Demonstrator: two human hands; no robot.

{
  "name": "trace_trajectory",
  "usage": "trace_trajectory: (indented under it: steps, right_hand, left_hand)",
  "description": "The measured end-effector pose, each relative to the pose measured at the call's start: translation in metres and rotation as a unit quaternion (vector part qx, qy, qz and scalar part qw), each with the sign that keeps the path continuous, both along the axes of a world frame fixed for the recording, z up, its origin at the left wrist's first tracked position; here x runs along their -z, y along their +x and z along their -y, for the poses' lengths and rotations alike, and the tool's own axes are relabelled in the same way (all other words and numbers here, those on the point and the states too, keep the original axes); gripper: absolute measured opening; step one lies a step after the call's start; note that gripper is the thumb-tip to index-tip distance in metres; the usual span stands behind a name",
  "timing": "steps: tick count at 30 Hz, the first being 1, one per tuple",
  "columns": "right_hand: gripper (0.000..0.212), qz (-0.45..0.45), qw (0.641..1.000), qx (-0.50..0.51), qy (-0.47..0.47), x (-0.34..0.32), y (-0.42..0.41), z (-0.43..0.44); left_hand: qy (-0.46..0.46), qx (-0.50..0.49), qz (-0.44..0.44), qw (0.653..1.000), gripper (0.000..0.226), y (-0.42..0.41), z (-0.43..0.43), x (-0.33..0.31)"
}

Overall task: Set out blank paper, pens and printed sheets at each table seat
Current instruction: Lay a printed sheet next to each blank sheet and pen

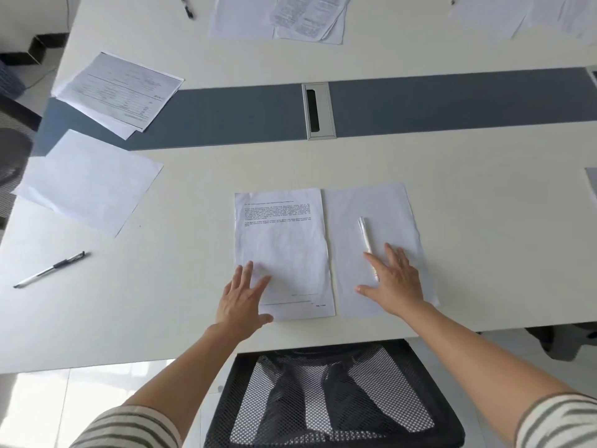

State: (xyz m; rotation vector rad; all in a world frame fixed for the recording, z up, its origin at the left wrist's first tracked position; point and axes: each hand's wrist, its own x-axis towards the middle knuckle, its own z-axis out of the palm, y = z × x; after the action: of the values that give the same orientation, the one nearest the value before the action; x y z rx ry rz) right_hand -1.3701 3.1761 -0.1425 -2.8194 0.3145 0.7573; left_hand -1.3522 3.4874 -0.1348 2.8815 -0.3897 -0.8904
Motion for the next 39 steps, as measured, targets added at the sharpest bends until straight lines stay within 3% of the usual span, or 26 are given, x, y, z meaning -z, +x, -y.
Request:
trace_trajectory:
  steps: [4, 8, 13, 21, 27, 32, 39]
  right_hand:
    - [0.051, 0.111, 0.989, 0.053, 0.086, -0.030, -0.014, -0.008]
    - [0.024, 0.165, 0.940, 0.184, 0.236, -0.071, -0.048, -0.034]
    - [0.013, 0.169, 0.897, 0.223, 0.342, -0.108, -0.109, -0.074]
    - [0.014, 0.112, 0.884, 0.173, 0.419, -0.135, -0.181, -0.122]
    - [0.015, 0.034, 0.881, 0.094, 0.463, -0.135, -0.209, -0.164]
    - [0.025, -0.002, 0.870, 0.025, 0.492, -0.138, -0.230, -0.224]
    - [0.015, -0.029, 0.876, -0.066, 0.476, -0.155, -0.237, -0.337]
  left_hand:
    - [-0.117, -0.075, 0.050, 0.989, 0.053, -0.004, -0.002, -0.024]
    - [-0.288, -0.215, 0.027, 0.933, 0.024, -0.026, -0.014, -0.064]
    - [-0.400, -0.269, -0.013, 0.876, 0.011, -0.086, -0.049, -0.109]
    - [-0.415, -0.366, 0.027, 0.833, 0.018, -0.209, -0.098, -0.136]
    - [-0.407, -0.507, 0.050, 0.758, 0.012, -0.306, -0.116, -0.144]
    - [-0.386, -0.549, 0.079, 0.737, 0.014, -0.375, -0.153, -0.152]
    - [-0.426, -0.618, 0.166, 0.640, 0.022, -0.422, -0.241, -0.165]
